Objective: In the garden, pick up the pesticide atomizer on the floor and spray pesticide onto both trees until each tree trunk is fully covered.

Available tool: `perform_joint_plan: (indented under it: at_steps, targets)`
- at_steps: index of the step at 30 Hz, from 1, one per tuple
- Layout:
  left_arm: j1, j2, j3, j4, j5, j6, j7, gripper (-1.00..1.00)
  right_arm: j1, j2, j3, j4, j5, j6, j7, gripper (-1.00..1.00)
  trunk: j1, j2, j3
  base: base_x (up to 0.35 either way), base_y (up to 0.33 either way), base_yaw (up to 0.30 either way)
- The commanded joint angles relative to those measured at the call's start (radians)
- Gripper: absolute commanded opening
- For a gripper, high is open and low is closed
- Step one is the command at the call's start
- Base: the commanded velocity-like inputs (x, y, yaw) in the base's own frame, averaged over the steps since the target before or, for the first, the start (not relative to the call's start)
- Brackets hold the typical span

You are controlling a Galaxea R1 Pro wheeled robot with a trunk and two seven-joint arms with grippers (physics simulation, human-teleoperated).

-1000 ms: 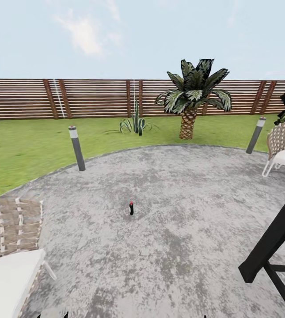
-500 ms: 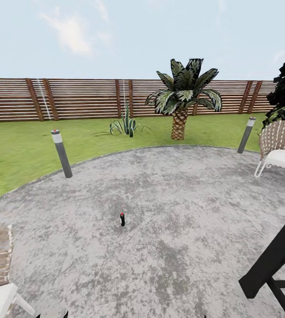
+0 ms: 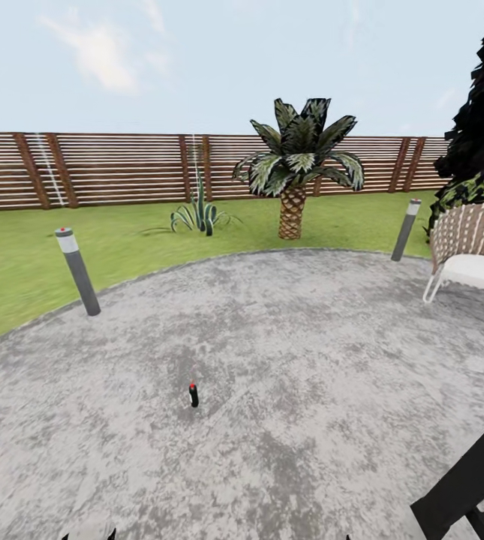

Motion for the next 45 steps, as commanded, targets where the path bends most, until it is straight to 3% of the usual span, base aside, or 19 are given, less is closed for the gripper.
perform_joint_plan:
  at_steps: [1,22,45]
  targets:
    - [0.0,0.0,0.002,0.0,0.002,-0.004,-0.001,1.0,-0.001,0.0,-0.001,0.001,0.001,-0.003,0.0,1.0,0.0,0.0,-0.001,0.338,0.0,-0.286]
    - [0.0,0.0,0.002,0.001,0.003,-0.005,-0.001,1.0,-0.001,0.0,-0.001,0.001,0.002,-0.003,0.001,1.0,0.0,0.0,-0.001,0.338,0.0,-0.292]
    - [0.0,0.0,0.002,0.001,0.003,-0.005,-0.001,1.0,-0.001,0.0,-0.001,0.001,0.002,-0.003,0.001,1.0,0.0,0.0,-0.001,0.338,0.0,-0.048]
